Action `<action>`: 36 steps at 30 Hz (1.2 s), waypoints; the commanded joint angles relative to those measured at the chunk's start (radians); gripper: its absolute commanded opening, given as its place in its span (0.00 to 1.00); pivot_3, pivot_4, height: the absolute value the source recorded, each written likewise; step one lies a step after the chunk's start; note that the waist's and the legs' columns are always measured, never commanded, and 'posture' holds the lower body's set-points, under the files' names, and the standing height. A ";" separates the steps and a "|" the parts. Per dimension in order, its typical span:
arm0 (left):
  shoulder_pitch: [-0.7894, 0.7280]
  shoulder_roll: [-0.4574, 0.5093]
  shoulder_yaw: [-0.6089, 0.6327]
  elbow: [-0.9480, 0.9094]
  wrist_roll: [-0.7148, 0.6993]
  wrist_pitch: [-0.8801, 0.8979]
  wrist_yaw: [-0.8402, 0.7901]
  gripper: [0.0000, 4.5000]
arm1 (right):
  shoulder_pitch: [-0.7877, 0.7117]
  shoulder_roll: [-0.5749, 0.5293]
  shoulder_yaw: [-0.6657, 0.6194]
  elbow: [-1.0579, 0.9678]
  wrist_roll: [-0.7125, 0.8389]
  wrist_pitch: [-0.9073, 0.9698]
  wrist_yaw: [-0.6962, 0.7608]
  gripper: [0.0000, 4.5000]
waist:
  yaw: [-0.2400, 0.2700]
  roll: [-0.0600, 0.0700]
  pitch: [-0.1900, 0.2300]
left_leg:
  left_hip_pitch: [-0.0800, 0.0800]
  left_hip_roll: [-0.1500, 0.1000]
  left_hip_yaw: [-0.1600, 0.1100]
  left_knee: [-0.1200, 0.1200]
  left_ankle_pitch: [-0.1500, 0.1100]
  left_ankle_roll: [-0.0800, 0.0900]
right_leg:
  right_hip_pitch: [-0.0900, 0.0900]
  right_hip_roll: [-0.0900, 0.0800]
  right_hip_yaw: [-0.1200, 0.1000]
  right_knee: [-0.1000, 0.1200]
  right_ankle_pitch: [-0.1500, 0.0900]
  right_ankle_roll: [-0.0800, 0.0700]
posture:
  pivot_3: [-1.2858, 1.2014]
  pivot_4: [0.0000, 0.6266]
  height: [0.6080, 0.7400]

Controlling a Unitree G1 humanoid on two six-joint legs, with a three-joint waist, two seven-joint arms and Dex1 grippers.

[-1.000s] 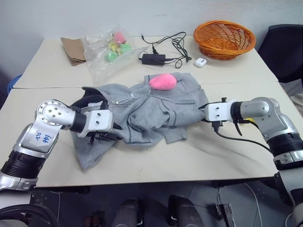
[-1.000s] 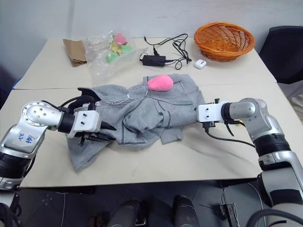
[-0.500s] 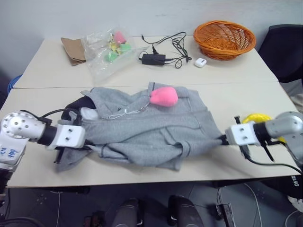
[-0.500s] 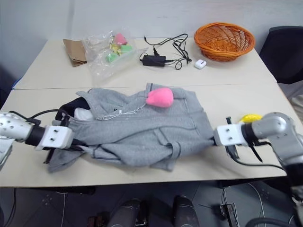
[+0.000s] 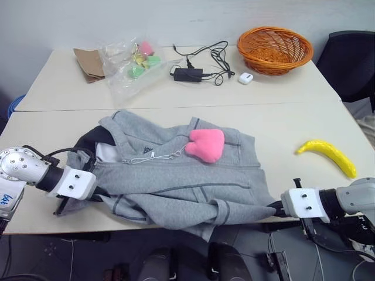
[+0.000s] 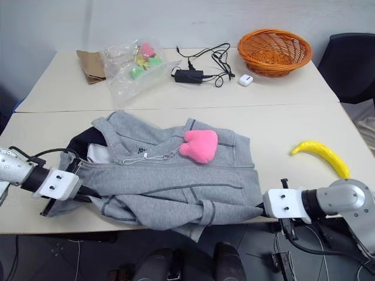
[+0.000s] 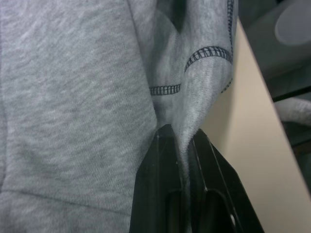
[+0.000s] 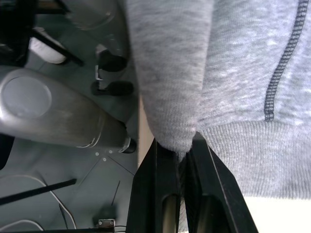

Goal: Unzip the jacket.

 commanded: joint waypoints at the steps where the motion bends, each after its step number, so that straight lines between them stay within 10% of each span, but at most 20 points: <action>1: 0.005 0.028 0.007 -0.046 -0.041 0.099 -0.039 0.12 | 0.029 -0.016 -0.061 -0.052 0.018 0.036 0.001 0.13 | 0.000 0.000 0.000 | 0.000 0.000 0.000 0.000 0.000 0.000 | 0.000 0.000 0.000 0.000 0.000 0.000 | 0.52 0.24 1.00; 13: 0.108 0.114 0.196 -0.300 -0.352 0.602 -0.024 0.93 | -0.081 -0.035 -0.252 -0.152 0.298 0.261 0.053 1.00 | -0.002 -0.001 0.001 | 0.000 0.000 -0.001 0.000 0.000 0.000 | 0.000 -0.001 0.001 0.000 0.000 0.000 | 0.52 0.24 1.00; 20: -0.045 0.121 0.316 -0.328 -0.690 0.989 0.056 0.93 | -0.454 0.118 0.003 -0.086 0.151 0.280 -0.200 1.00 | -0.003 -0.002 0.000 | 0.000 0.001 -0.003 0.000 0.000 -0.002 | 0.000 -0.001 0.006 -0.002 -0.001 -0.001 | 0.52 0.24 1.00; 27: -0.167 0.042 0.217 -0.309 -0.603 0.966 0.128 0.93 | -0.590 0.313 0.315 0.075 -0.219 0.059 -0.350 1.00 | -0.003 -0.002 0.000 | -0.001 -0.001 0.001 0.000 0.001 -0.002 | -0.002 0.004 0.001 0.002 -0.001 -0.002 | 0.52 0.24 1.00; 36: -0.214 -0.015 0.174 -0.310 -0.561 0.956 0.152 0.94 | -0.677 0.437 0.405 0.304 -0.396 -0.156 -0.419 0.44 | -0.004 -0.004 0.000 | -0.001 -0.001 0.001 0.000 0.001 -0.001 | -0.002 0.005 0.002 0.002 -0.001 -0.001 | 0.52 0.24 1.00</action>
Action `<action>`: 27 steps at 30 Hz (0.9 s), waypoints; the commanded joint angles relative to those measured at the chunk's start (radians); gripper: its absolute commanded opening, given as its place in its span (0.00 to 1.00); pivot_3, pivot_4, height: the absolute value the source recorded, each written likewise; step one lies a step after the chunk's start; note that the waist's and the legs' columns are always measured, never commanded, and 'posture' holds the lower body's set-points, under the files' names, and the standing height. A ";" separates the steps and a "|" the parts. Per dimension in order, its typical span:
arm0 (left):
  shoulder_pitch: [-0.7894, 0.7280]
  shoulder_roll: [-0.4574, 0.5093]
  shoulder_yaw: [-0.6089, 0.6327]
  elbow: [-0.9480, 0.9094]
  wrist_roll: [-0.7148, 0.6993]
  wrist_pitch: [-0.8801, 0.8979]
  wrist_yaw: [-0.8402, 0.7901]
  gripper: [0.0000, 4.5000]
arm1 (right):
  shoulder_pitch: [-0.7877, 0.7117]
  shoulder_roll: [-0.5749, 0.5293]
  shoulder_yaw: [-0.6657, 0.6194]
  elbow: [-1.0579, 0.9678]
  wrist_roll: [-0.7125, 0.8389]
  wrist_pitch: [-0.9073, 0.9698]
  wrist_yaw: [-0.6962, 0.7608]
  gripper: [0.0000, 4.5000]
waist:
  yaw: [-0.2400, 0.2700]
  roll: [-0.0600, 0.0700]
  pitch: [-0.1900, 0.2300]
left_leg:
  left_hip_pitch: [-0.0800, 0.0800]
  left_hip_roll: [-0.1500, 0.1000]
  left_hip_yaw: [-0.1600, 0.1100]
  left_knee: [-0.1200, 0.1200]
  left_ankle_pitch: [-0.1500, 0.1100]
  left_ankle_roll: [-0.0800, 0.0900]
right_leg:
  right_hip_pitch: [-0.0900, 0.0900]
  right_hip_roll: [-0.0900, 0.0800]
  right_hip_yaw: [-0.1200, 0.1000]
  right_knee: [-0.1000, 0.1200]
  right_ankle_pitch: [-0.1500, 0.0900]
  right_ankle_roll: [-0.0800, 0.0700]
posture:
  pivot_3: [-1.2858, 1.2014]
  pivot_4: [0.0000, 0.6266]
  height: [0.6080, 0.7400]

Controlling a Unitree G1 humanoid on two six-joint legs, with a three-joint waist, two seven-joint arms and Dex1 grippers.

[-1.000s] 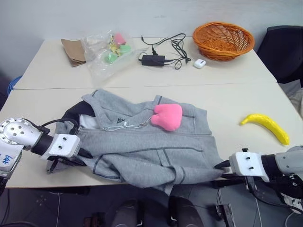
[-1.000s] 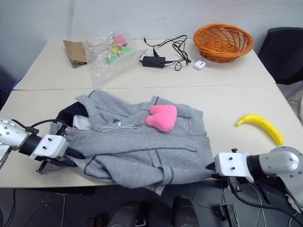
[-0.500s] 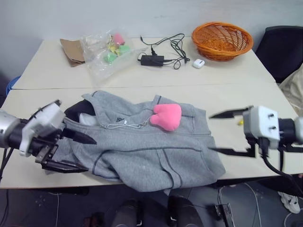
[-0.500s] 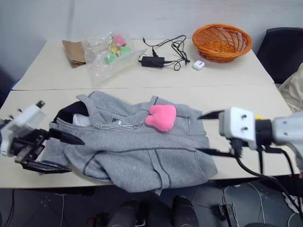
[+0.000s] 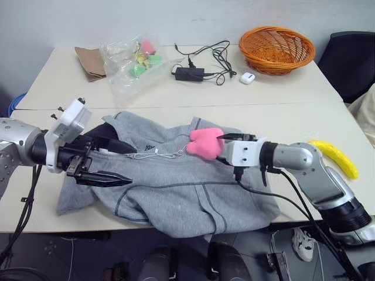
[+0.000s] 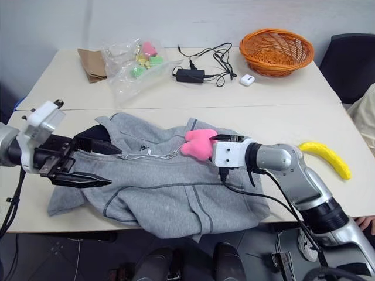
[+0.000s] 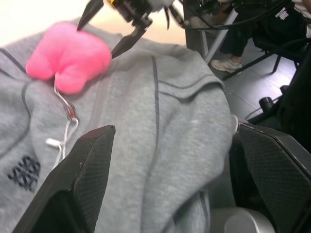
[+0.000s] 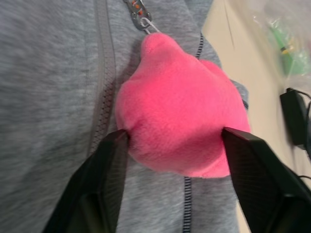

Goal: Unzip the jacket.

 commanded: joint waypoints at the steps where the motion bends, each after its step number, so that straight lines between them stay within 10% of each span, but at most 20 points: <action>1: -0.002 -0.005 0.002 -0.012 0.032 -0.029 0.002 0.94 | -0.026 0.028 0.008 0.039 -0.042 -0.077 -0.023 0.39 | -0.001 0.000 0.000 | 0.000 0.000 0.000 0.000 0.000 0.000 | 0.000 0.000 0.000 0.000 0.000 0.000 | 0.52 0.24 1.00; 6: -0.013 -0.029 -0.043 0.019 0.133 -0.121 0.012 0.94 | -0.038 0.074 -0.001 0.069 -0.063 -0.104 -0.024 0.02 | -0.002 0.000 0.000 | 0.000 0.000 0.000 0.000 0.000 0.000 | 0.000 0.000 0.000 0.000 0.000 0.000 | 0.52 0.24 1.00; 13: -0.219 -0.148 -0.207 0.307 0.377 -0.371 -0.032 0.94 | 0.012 0.076 -0.056 0.016 -0.040 -0.053 -0.027 0.01 | 0.005 -0.001 0.000 | 0.000 -0.001 0.000 0.000 0.000 0.001 | 0.001 0.000 -0.001 0.000 0.000 0.000 | 0.52 0.24 1.00; 19: -0.301 -0.214 -0.307 0.509 0.485 -0.482 -0.151 0.62 | 0.064 0.059 -0.089 -0.049 -0.048 -0.006 -0.030 0.00 | -0.002 -0.001 -0.001 | 0.000 0.000 0.001 0.000 0.000 0.001 | 0.000 0.001 -0.001 0.000 0.000 0.001 | 0.52 0.24 1.00; 27: -0.377 -0.275 -0.370 0.707 0.585 -0.617 -0.204 0.62 | 0.112 0.040 -0.131 -0.109 -0.061 0.055 -0.044 0.00 | 0.004 -0.002 -0.001 | 0.000 0.000 0.001 0.001 0.001 0.002 | 0.000 0.000 -0.001 0.000 0.001 0.001 | 0.52 0.24 1.00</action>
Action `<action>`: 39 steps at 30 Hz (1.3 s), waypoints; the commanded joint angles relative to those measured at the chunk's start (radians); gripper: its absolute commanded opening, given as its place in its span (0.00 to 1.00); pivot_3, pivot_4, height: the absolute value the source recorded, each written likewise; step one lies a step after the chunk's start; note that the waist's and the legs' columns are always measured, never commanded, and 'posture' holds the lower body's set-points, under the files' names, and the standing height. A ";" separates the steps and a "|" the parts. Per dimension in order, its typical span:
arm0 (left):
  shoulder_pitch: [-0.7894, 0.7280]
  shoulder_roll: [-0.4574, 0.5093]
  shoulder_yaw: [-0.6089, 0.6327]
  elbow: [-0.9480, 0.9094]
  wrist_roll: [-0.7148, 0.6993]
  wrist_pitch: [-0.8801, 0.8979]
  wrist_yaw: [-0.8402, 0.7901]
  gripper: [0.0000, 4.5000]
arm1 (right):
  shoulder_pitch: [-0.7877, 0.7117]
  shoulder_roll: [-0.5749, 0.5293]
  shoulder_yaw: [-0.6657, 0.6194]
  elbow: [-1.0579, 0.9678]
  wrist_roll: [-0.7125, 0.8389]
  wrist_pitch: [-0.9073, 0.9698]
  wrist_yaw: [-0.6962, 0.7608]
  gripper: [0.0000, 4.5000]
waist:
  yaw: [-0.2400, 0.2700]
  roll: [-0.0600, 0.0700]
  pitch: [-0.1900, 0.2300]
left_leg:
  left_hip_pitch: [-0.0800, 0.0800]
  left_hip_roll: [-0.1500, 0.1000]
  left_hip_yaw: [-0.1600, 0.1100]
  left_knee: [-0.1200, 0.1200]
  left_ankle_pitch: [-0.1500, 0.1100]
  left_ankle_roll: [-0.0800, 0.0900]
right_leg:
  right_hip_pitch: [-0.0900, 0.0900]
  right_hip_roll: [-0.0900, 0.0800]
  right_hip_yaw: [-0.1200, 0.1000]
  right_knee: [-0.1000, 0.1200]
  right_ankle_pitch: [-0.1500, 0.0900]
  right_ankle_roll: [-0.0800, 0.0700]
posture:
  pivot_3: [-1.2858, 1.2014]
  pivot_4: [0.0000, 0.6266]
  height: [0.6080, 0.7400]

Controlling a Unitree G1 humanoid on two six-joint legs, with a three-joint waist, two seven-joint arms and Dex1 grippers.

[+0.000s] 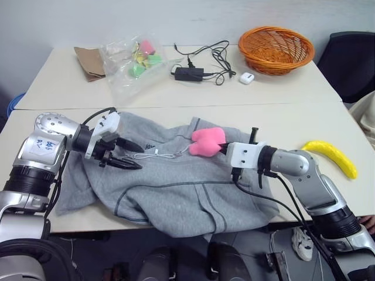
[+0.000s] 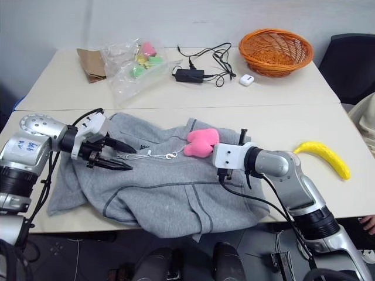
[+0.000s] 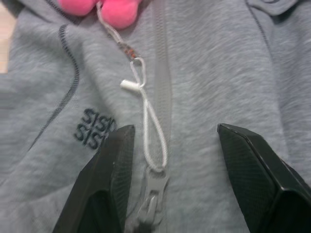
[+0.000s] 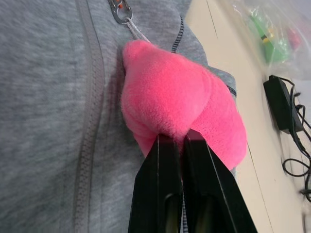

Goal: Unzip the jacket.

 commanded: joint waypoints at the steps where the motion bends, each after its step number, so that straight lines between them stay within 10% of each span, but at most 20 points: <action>1: -0.038 -0.029 -0.022 0.101 0.077 -0.138 -0.044 0.62 | 0.017 -0.017 -0.049 -0.069 0.005 0.029 -0.012 0.00 | 0.000 0.000 0.000 | 0.000 0.000 0.000 0.000 0.000 0.000 | 0.000 -0.001 0.000 0.000 0.000 0.000 | 0.52 0.24 1.00; 10: -0.020 -0.065 -0.071 0.237 0.191 -0.323 -0.059 0.62 | 0.050 -0.052 -0.103 -0.127 0.025 0.084 -0.004 0.00 | -0.002 0.000 0.000 | 0.000 0.000 0.000 0.000 0.000 0.001 | 0.000 -0.001 0.000 0.000 0.000 0.000 | 0.52 0.24 1.00; 23: -0.003 -0.088 -0.085 0.453 0.313 -0.532 0.072 0.62 | 0.158 -0.172 -0.575 -0.122 0.161 0.303 -0.066 0.00 | -0.002 0.000 -0.001 | 0.004 0.000 0.000 0.000 0.000 0.001 | 0.003 -0.002 0.000 0.002 0.000 0.000 | 0.52 0.24 1.00; 39: 0.008 -0.097 -0.061 0.471 0.319 -0.550 0.092 0.62 | 0.131 -0.380 -0.876 0.531 0.223 0.178 -0.269 0.00 | -0.025 0.013 -0.010 | 0.007 0.000 0.004 -0.002 0.000 0.001 | 0.003 -0.004 0.004 0.001 0.000 0.000 | 0.52 0.24 1.00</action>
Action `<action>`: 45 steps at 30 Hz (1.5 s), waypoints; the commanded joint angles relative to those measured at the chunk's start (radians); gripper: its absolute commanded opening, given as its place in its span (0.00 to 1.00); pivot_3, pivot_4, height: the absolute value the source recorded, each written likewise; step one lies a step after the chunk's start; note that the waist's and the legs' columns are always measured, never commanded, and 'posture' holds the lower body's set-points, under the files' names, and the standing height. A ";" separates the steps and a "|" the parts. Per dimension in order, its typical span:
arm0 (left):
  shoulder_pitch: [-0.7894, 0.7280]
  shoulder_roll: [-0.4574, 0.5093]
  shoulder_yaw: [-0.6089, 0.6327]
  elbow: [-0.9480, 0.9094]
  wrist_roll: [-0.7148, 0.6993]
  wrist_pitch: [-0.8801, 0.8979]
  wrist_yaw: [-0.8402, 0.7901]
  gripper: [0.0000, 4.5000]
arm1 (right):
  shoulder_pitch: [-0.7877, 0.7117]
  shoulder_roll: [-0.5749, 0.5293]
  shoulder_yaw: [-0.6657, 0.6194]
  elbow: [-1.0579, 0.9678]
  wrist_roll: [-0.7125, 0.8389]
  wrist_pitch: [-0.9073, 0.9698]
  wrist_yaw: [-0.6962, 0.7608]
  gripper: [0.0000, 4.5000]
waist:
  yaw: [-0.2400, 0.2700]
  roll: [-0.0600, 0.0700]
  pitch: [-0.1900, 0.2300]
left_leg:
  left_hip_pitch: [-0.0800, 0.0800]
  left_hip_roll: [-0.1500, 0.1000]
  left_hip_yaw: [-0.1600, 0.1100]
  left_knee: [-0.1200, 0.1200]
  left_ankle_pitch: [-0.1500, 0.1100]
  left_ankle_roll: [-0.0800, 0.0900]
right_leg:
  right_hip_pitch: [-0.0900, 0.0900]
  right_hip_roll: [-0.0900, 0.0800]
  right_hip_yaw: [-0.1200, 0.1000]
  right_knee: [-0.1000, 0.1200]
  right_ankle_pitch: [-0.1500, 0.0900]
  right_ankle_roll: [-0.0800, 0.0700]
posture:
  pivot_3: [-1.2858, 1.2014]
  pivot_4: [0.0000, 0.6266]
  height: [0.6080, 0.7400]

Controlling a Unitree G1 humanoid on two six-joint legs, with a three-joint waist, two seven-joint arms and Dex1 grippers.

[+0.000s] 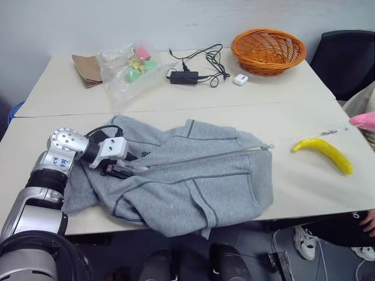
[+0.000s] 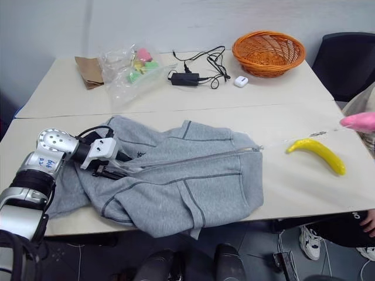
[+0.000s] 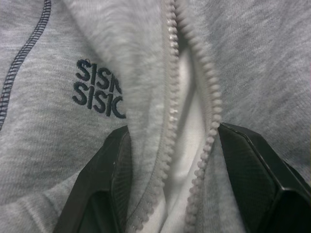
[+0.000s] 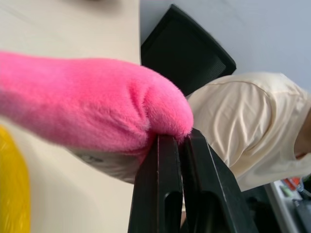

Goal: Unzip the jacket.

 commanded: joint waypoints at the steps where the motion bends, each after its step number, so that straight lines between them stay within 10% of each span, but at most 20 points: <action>1: 0.028 0.006 -0.011 0.050 0.067 0.001 0.041 0.62 | -0.040 -0.054 -0.009 0.065 0.006 -0.030 -0.055 0.00 | 0.001 0.000 0.000 | 0.000 0.000 0.000 0.000 0.000 0.000 | 0.000 0.000 0.000 0.000 0.000 0.000 | 0.52 0.24 1.00; 17: 0.045 0.020 0.005 0.052 0.064 -0.017 0.079 0.62 | -0.344 -0.168 0.224 0.517 -0.050 -0.294 -0.180 0.00 | -0.004 0.003 -0.001 | -0.001 0.000 0.000 0.000 0.000 0.001 | 0.000 -0.002 0.000 0.000 0.000 0.000 | 0.52 0.24 1.00; 25: 0.060 -0.015 0.102 -0.182 -0.144 0.367 -0.061 0.62 | -0.290 0.091 0.368 0.024 0.257 0.020 0.197 0.00 | -0.010 0.002 -0.001 | -0.002 0.002 0.000 0.000 0.000 0.001 | 0.000 0.001 0.000 0.001 0.000 0.000 | 0.52 0.24 1.00; 32: 0.052 0.111 0.241 -0.531 -0.436 0.930 -0.132 1.00 | -0.169 -0.051 0.425 -0.210 0.326 0.214 0.467 0.46 | 0.027 0.003 0.001 | -0.021 0.000 -0.011 0.010 -0.001 0.003 | -0.008 0.001 -0.003 -0.001 0.000 0.001 | 0.52 0.24 1.00; 39: 0.201 0.349 0.417 -0.664 -0.503 0.972 -0.094 1.00 | 0.033 -0.300 0.198 -0.183 0.438 0.314 0.776 0.99 | 0.023 0.003 0.002 | -0.019 -0.003 -0.014 0.016 -0.006 0.008 | 0.000 0.000 -0.004 -0.006 0.003 0.005 | 0.52 0.24 1.00; 45: 0.463 0.516 0.621 -0.650 -0.499 0.906 -0.131 1.00 | 0.250 -0.322 -0.110 -0.155 0.450 0.398 0.913 0.99 | 0.018 0.001 0.003 | -0.017 0.001 -0.013 0.014 -0.006 0.003 | -0.001 -0.001 -0.003 -0.005 0.002 0.003 | 0.52 0.24 1.00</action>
